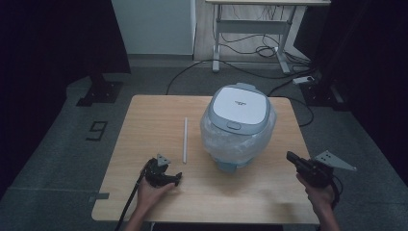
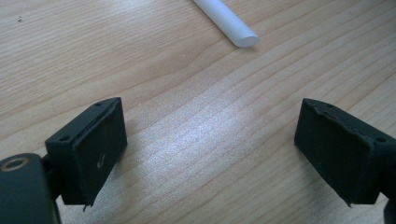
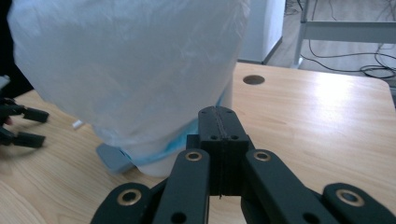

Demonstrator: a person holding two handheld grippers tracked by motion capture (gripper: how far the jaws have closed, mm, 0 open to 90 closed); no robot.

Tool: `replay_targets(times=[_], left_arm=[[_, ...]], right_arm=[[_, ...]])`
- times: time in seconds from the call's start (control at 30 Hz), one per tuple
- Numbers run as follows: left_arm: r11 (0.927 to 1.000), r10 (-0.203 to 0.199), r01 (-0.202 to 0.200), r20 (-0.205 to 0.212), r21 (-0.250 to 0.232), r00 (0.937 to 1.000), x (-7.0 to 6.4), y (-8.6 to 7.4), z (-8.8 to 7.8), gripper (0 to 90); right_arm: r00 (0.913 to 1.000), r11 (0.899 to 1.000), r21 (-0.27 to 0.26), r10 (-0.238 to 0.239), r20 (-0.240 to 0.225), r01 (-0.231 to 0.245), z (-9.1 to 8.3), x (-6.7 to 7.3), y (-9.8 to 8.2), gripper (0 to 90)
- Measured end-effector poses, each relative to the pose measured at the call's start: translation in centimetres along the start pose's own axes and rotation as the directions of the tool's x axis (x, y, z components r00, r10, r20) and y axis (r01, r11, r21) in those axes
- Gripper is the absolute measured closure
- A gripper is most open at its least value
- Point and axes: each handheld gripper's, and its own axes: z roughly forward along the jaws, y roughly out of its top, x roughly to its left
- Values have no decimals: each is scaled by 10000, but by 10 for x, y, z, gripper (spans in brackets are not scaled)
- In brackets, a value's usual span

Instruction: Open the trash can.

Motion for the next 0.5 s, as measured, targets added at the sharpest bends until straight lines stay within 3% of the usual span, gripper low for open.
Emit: replay_targets(times=[0.5], left_arm=[[10000, -69, 69, -22, -34, 10000, -1, -1, -1, 93]], right_arm=[[9971, 9995, -206, -258, -710, 244, 7, 20, 47, 900]])
